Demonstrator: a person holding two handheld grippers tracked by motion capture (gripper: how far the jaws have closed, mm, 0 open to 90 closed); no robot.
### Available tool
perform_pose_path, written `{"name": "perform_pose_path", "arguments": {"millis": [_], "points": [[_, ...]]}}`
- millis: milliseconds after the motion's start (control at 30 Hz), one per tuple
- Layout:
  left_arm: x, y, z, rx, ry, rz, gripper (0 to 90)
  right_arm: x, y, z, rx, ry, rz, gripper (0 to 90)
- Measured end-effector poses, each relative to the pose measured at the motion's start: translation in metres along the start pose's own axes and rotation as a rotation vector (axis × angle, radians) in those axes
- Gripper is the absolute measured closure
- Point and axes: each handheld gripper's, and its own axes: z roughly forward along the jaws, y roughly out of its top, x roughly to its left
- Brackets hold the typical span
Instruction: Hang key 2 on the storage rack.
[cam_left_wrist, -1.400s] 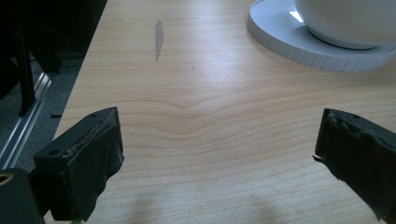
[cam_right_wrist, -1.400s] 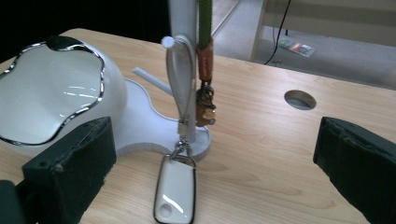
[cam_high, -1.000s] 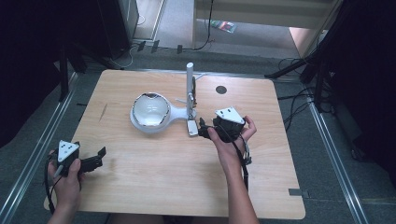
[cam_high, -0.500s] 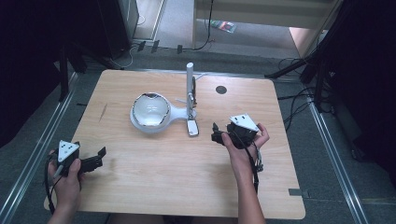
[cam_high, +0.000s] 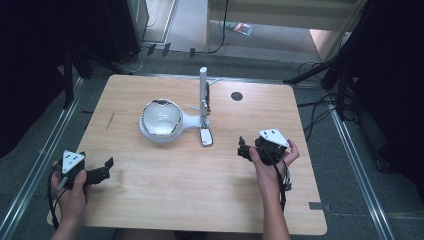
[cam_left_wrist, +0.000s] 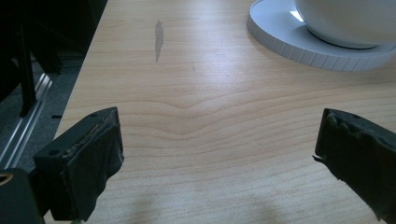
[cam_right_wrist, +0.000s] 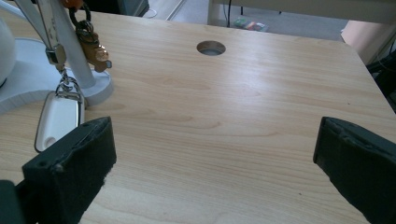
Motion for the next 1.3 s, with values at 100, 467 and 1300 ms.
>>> {"name": "perform_pose_path", "arguments": {"millis": [100, 467, 1300], "points": [[0.0, 0.0, 0.0, 0.001, 0.0, 0.001, 1.3, -0.006, -0.003, -0.002, 0.002, -0.011, 0.007, 0.0], [-0.001, 0.0, 0.0, 0.0, 0.003, 0.004, 1.4, -0.028, -0.02, -0.011, 0.022, -0.032, 0.021, 0.0], [-0.002, 0.0, 0.0, 0.003, 0.007, 0.017, 1.3, -0.107, -0.092, -0.047, 0.087, -0.099, 0.133, 0.0]]}}
